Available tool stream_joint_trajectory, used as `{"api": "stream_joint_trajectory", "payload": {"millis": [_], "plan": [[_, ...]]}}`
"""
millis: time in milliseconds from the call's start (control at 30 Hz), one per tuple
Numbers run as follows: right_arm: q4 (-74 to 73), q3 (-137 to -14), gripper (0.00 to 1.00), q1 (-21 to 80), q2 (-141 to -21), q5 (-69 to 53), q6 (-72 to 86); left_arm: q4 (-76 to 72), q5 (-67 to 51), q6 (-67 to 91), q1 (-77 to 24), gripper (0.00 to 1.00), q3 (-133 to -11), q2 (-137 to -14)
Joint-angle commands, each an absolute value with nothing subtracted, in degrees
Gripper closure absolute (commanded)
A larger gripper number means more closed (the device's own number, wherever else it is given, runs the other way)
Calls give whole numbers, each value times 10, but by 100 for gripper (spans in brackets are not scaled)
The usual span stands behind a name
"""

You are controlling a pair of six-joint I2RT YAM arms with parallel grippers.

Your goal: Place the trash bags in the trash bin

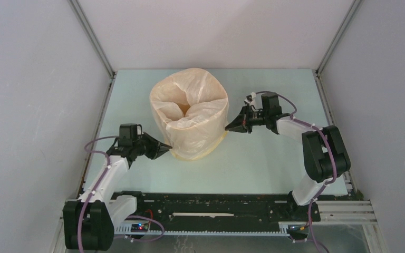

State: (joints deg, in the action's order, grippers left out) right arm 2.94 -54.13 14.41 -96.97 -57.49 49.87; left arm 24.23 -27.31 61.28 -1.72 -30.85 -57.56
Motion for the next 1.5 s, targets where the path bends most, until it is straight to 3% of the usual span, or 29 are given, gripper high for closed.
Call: {"api": "stream_joint_trajectory", "payload": {"millis": [0, 67, 133, 233, 333, 433, 600, 800, 1000, 1300, 1467], "plan": [[-16, -571, 89, 142, -976, -556, 450, 246, -285, 569, -23, 86, -346, -589], [-68, -584, 81, 136, -963, -543, 412, 279, -260, 548, -22, 84, -362, -578], [-108, -590, 64, 129, -943, -532, 383, 307, -246, 530, -23, 81, -378, -564], [-176, -604, 48, 118, -908, -515, 333, 382, -218, 502, -23, 62, -409, -548], [-253, -623, 41, 110, -871, -488, 284, 431, -173, 488, -22, 39, -432, -518], [-337, -639, 39, 108, -830, -451, 242, 468, -132, 476, -16, 27, -462, -488], [-443, -647, 37, 141, -751, -391, 215, 519, 5, 498, -5, 23, -534, -463], [-450, -648, 34, 265, -671, -321, 268, 393, 90, 507, 11, 21, -546, -541], [-500, -644, 32, 311, -595, -279, 301, 368, -17, 504, 37, 23, -694, -725], [-495, -649, 32, 345, -507, -306, 340, 248, -163, 564, 20, 27, -696, -848], [-510, -702, 33, 350, -535, -294, 299, 233, -206, 552, -43, 28, -714, -906]]}}
